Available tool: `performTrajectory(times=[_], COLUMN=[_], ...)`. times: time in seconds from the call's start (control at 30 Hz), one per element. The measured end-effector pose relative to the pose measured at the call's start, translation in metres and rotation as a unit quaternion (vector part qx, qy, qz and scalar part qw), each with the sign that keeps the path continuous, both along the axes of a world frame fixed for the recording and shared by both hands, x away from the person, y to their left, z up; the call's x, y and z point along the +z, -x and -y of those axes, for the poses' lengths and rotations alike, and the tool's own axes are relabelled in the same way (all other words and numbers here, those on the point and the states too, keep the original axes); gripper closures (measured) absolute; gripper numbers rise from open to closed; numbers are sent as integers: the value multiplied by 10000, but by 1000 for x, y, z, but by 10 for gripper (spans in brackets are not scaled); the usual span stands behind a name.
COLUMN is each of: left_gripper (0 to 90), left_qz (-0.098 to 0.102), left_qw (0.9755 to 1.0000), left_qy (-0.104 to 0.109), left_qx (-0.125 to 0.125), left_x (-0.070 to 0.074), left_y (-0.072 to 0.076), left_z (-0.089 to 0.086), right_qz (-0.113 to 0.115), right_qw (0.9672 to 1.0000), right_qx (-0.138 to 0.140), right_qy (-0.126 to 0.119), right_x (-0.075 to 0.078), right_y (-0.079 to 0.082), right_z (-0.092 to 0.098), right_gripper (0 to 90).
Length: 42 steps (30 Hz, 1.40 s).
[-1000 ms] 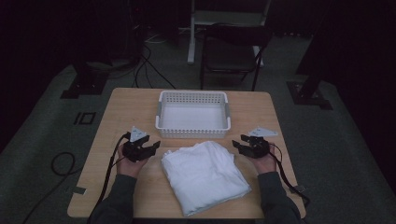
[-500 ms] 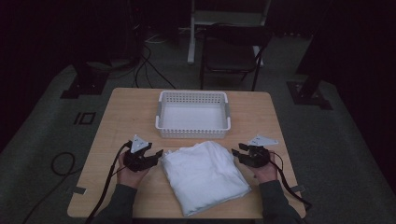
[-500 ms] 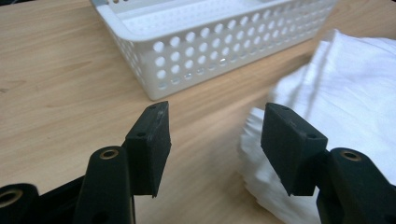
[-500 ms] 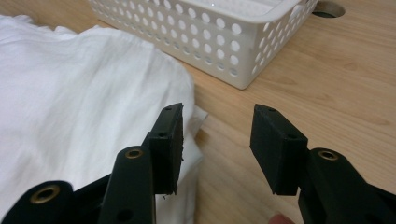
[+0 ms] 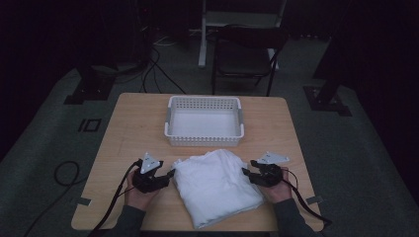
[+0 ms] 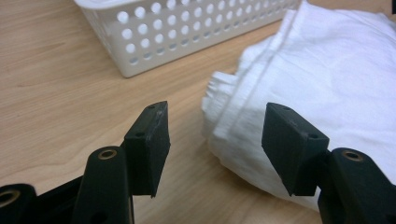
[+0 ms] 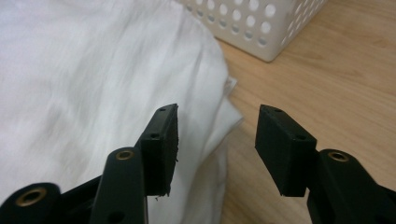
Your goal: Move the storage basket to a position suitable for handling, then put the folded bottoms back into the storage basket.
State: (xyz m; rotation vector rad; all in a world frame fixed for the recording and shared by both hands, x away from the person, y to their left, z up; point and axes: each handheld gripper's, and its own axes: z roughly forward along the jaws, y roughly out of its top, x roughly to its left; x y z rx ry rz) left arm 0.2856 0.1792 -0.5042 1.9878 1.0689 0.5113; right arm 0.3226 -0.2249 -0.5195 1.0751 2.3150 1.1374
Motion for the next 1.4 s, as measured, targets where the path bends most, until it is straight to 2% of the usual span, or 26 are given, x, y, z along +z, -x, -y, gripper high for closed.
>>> performTrajectory(times=[0.27,0.8,1.13,1.4], left_gripper=[394,387,389,397], left_qz=[-93,-191,-358,-492], left_qw=[10000,9997,9989,9982], left_qy=[16,-20,-129,-243], left_qx=[1,-135,-258,-249], left_x=[-5,-10,-21,-31], left_y=[-1,9,13,4], left_z=[3,12,21,26], right_qz=[-47,-89,-248,-446], right_qw=[10000,10000,9996,9983], right_qx=[-27,3,61,127], right_qy=[-20,16,155,365], right_x=[-4,-9,-16,-27], right_y=[3,13,20,21], right_z=[3,7,6,-3], right_gripper=[463,457,461,474])
